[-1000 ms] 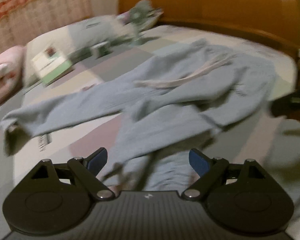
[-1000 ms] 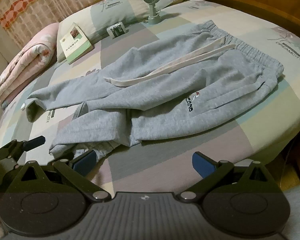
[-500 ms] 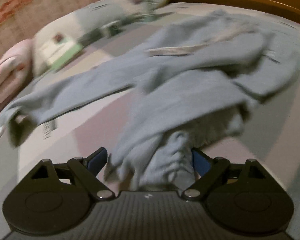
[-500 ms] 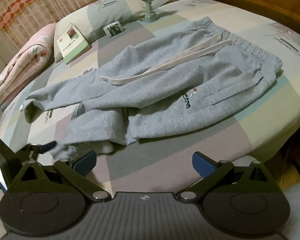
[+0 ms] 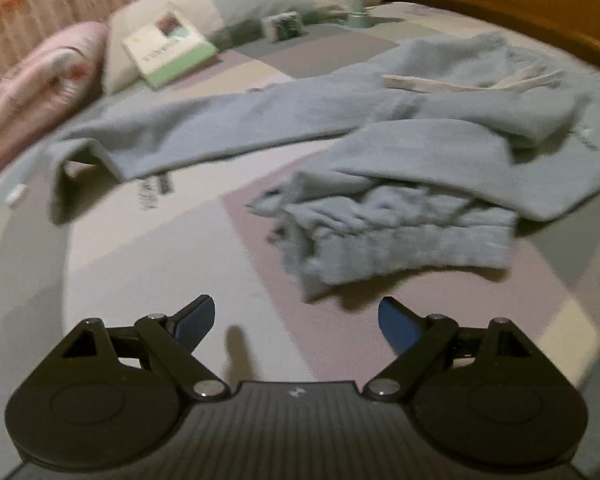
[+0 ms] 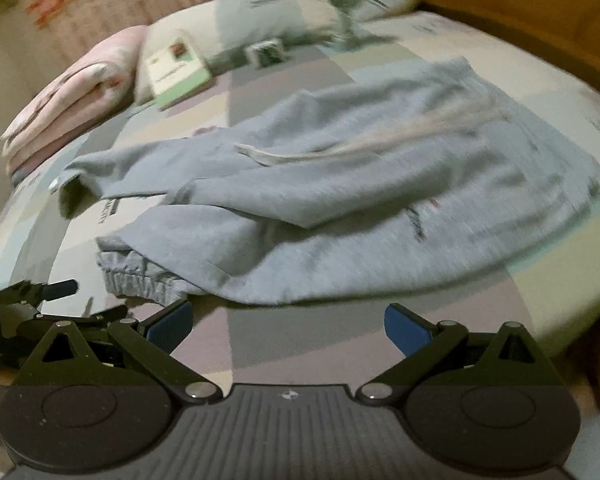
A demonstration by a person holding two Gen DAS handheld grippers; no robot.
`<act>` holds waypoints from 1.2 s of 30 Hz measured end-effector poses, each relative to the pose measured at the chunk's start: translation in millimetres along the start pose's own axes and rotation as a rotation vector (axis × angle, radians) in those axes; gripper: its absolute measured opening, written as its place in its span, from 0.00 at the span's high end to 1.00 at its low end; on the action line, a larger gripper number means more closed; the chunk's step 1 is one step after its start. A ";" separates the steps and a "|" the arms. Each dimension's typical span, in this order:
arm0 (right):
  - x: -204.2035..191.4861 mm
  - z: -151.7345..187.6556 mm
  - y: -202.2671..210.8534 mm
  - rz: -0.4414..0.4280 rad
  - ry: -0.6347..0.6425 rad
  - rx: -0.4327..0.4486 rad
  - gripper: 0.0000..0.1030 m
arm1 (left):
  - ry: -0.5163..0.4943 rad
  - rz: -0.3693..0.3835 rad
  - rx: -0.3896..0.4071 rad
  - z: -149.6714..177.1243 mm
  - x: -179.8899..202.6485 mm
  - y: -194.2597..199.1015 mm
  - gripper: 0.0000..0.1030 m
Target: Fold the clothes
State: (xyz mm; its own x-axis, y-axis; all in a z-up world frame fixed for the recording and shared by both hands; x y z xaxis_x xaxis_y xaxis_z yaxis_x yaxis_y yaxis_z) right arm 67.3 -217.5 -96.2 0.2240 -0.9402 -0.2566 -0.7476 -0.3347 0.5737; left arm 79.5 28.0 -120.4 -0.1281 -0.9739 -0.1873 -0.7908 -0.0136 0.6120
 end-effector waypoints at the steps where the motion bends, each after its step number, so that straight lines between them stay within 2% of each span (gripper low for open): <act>1: -5.4 -1.4 -3.1 -0.010 0.032 0.007 0.00 | -0.006 0.017 0.001 0.9 2.7 1.1 0.13; 3: -20.0 -6.4 -9.8 -0.031 0.117 0.028 0.04 | -0.019 0.040 0.003 2.5 6.9 3.0 0.13; 5: -35.3 -11.8 -17.7 -0.058 0.204 0.043 0.19 | -0.042 0.028 0.008 3.6 6.6 3.3 0.13; 6: -43.6 -14.4 -23.4 -0.076 0.249 0.041 0.23 | -0.050 0.020 0.009 4.0 5.5 3.2 0.13; 8: -59.9 -18.0 -35.4 -0.118 0.321 0.031 0.37 | -0.041 0.008 0.013 4.0 -0.6 3.9 0.13; 11: -85.0 -20.6 -55.0 -0.171 0.417 0.008 0.52 | -0.014 0.002 0.020 3.6 -10.1 6.4 0.12; 17: -138.7 -21.8 -90.6 -0.255 0.574 0.000 0.53 | 0.018 0.001 0.036 3.3 -20.0 12.4 0.12; 21: -155.3 -21.9 -113.5 -0.241 0.663 -0.003 0.53 | 0.029 -0.004 0.037 4.8 -24.6 13.4 0.12; 22: -156.0 -21.0 -117.6 -0.227 0.684 -0.009 0.57 | 0.033 -0.004 0.036 5.0 -25.5 13.6 0.12; 24: -152.7 -19.0 -120.2 -0.200 0.713 -0.024 0.71 | 0.040 -0.004 0.038 5.2 -26.8 14.4 0.12; 25: -149.3 -18.5 -117.4 -0.194 0.714 -0.032 0.84 | 0.044 -0.004 0.038 5.3 -27.5 14.8 0.12; 26: -145.9 -17.9 -114.6 -0.188 0.716 -0.041 0.86 | 0.046 -0.003 0.040 5.1 -27.8 15.0 0.12; 29: -133.7 -19.3 -94.7 -0.180 0.723 -0.026 0.91 | 0.046 0.004 0.049 3.1 -25.8 15.6 0.12; 36: -86.8 -26.3 -46.2 -0.087 0.679 -0.009 0.92 | 0.019 0.047 0.083 -5.1 -10.1 24.7 0.12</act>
State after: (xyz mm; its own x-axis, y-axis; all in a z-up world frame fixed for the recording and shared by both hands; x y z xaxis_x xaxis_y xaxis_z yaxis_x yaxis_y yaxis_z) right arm 98.9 -122.0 -80.0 0.6276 -0.7402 0.2413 -0.7045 -0.4080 0.5806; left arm 64.3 36.3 -99.4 -0.1551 -0.9773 -0.1446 -0.8311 0.0499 0.5539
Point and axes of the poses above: each gripper's, at about its wrist camera, not at the fingertips, and y roughly against the way its jaws point, x to its right, z to its underside, the point moved 5 cm from there along -y, roughly the way its jaws point, and after that the axes turned 12 degrees about x, right-handed, at the moved point
